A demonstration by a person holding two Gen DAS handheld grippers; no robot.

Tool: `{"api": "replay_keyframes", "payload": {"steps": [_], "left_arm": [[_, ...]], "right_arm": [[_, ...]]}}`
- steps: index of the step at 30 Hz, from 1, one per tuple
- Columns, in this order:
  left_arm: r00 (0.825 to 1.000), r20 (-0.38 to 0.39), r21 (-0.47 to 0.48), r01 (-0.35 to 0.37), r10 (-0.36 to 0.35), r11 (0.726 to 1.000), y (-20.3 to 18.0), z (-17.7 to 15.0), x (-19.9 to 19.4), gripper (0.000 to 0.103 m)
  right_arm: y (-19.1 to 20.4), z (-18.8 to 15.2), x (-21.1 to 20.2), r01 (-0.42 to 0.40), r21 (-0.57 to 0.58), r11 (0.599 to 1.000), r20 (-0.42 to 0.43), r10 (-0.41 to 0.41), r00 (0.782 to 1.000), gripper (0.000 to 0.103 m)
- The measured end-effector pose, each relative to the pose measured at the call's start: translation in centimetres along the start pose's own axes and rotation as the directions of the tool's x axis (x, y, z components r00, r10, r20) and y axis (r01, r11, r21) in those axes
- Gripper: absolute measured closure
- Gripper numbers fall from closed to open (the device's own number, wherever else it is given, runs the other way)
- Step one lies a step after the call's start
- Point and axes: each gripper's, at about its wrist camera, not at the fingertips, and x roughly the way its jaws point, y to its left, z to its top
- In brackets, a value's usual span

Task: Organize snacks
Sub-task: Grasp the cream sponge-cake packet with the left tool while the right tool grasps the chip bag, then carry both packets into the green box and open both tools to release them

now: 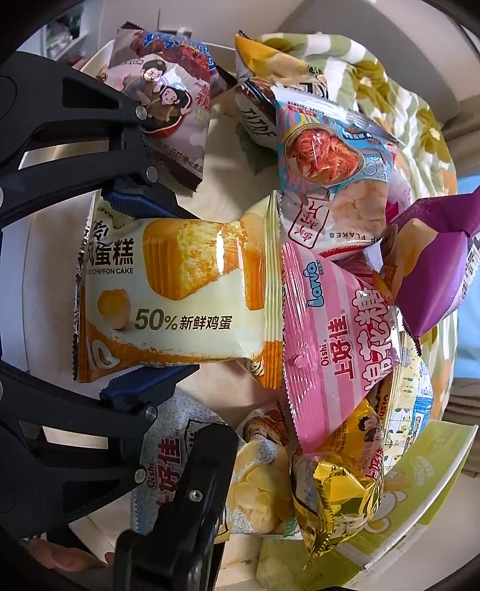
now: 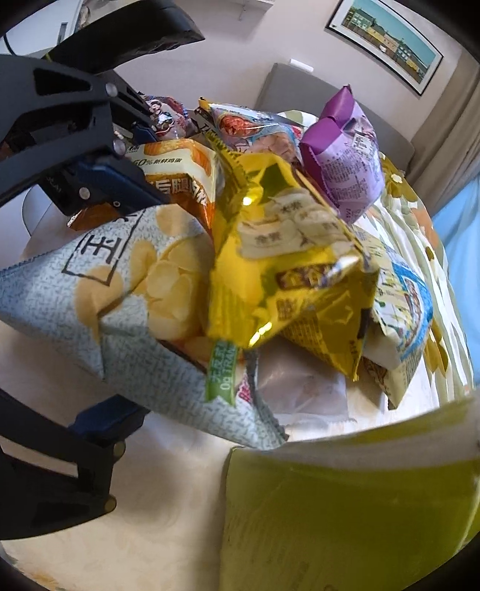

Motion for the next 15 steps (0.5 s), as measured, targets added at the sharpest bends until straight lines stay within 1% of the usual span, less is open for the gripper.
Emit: {"api": "replay_keyframes", "payload": {"steps": [1,2,3,6,9,15], "left_arm": [[1.000,0.000,0.004,0.001,-0.001,1.000,0.0,-0.3,-0.2,0.039],[1.000,0.000,0.008,0.006,-0.006,1.000,0.0,-0.4,-0.3,0.040],[1.000,0.000,0.012,0.013,-0.013,1.000,0.1,-0.6,-0.4,0.040],[0.999,-0.002,0.028,0.043,-0.043,0.999,0.2,-1.0,-0.8,0.041],[0.997,0.003,0.041,0.071,-0.071,0.997,0.3,-1.6,-1.5,0.041],[0.992,0.019,0.054,0.125,-0.127,0.991,0.8,-2.3,-3.7,0.041]], "right_arm": [[0.0,-0.1,-0.1,0.006,-0.006,1.000,0.005,-0.006,1.000,0.020],[0.1,-0.2,-0.1,0.008,-0.006,1.000,0.007,-0.008,1.000,0.024],[0.0,-0.4,-0.2,0.007,0.001,1.000,0.005,-0.007,1.000,0.031],[-0.3,-1.3,-0.7,0.004,0.022,1.000,0.005,-0.004,1.000,0.040],[-0.3,-2.5,-1.5,0.035,0.034,0.999,0.020,-0.035,0.999,0.043],[-0.3,-4.6,-4.0,0.091,0.067,0.994,0.058,-0.095,0.994,0.043]]}}
